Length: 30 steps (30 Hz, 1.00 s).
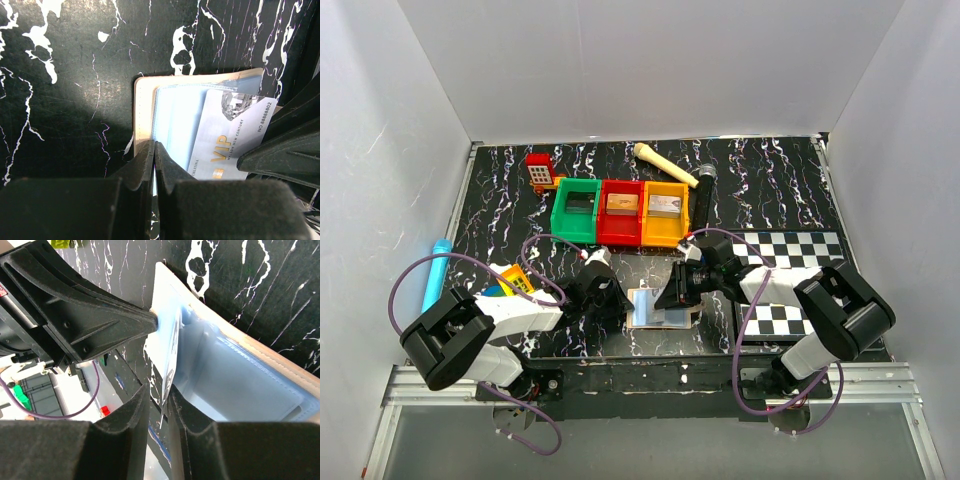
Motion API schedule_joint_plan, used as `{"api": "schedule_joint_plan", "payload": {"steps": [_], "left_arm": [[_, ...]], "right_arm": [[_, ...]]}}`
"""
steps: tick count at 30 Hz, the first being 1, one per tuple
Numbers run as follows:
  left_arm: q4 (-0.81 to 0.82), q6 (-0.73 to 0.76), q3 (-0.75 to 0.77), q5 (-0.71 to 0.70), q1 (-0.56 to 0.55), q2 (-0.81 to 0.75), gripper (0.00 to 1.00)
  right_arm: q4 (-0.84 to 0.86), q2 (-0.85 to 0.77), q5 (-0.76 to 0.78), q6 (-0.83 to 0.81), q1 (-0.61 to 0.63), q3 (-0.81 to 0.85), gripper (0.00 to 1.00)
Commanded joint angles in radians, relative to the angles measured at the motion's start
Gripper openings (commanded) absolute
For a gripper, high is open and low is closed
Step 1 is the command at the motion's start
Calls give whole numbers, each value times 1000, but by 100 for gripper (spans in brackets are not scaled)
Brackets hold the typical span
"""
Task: Take the credit cards out of the card holder
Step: Remove the credit card from the card holder.
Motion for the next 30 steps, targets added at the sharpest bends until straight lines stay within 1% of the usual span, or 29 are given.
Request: {"api": "schedule_joint_plan", "payload": {"steps": [1, 5, 12, 14, 17, 30], "left_arm": [[-66, 11, -11, -22, 4, 28, 0], [-63, 11, -11, -21, 5, 28, 0], [-53, 15, -17, -16, 5, 22, 0], [-50, 15, -20, -18, 5, 17, 0], [-52, 15, -21, -18, 5, 14, 0], [-41, 23, -26, -16, 5, 1, 0]], "right_arm": [[-1, -30, -8, -16, -10, -5, 27], [-8, -36, -3, -20, -16, -10, 25], [-19, -42, 3, -28, -28, -20, 15], [-27, -47, 6, -31, -31, -23, 11], [-42, -56, 9, -36, -36, -22, 1], [-243, -189, 31, -125, -113, -16, 1]]}}
